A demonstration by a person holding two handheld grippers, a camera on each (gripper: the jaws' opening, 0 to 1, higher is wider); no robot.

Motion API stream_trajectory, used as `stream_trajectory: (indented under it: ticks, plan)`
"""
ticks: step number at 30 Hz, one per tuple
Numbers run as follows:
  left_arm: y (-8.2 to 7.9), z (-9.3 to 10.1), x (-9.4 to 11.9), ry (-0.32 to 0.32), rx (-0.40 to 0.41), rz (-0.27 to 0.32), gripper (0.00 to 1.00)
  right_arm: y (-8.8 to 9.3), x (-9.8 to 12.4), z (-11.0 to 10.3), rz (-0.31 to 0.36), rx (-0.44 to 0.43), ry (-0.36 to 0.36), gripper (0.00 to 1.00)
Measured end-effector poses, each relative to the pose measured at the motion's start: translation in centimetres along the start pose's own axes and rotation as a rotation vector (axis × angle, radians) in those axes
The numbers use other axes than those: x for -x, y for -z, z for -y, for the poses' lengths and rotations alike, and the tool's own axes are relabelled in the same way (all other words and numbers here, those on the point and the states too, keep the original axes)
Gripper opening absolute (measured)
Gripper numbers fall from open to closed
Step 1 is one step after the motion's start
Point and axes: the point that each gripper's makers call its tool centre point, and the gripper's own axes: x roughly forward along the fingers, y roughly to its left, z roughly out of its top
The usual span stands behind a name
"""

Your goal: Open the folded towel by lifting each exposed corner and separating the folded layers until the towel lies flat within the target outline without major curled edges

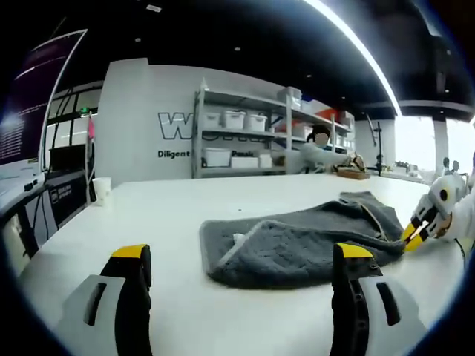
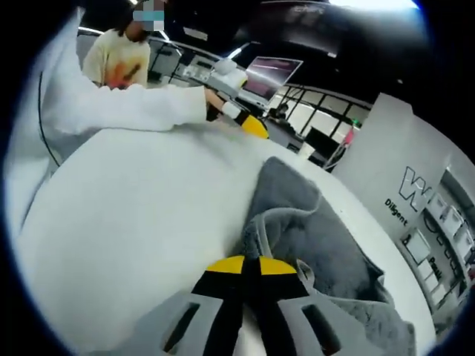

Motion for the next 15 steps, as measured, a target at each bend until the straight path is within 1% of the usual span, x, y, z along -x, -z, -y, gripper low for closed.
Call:
stream_trajectory:
  ticks: [4, 7, 8, 9, 11, 13, 15]
  plan:
    - [0.0, 0.1, 0.1, 0.001, 0.000, 0.000, 1.00, 0.0, 0.2, -0.1, 0.018, -0.034, -0.018, 0.00]
    - [0.1, 0.1, 0.1, 0.001, 0.003, -0.003, 1.00, -0.3, 0.6, 0.0, 0.044, -0.072, -0.019, 0.01]
    - [0.1, 0.1, 0.0, 0.001, 0.004, -0.004, 1.00, -0.7, 0.7, 0.1, 0.072, -0.100, -0.013, 0.02]
    - [0.2, 0.1, 0.0, 0.001, 0.005, -0.006, 1.00, -1.3, 1.0, 0.1, 0.118, -0.119, -0.010, 0.02]
    - [0.2, 0.1, 0.0, 0.001, 0.006, -0.008, 1.00, -2.0, 1.7, 0.2, 0.161, -0.139, -0.009, 0.04]
    - [0.2, 0.0, 0.0, 0.001, 0.008, -0.008, 1.00, -2.2, 2.1, 0.1, 0.171, -0.141, -0.019, 0.03]
    - [0.3, 0.0, 0.0, -0.001, 0.011, -0.014, 1.00, -2.5, 2.5, -0.1, 0.185, -0.161, -0.028, 0.05]
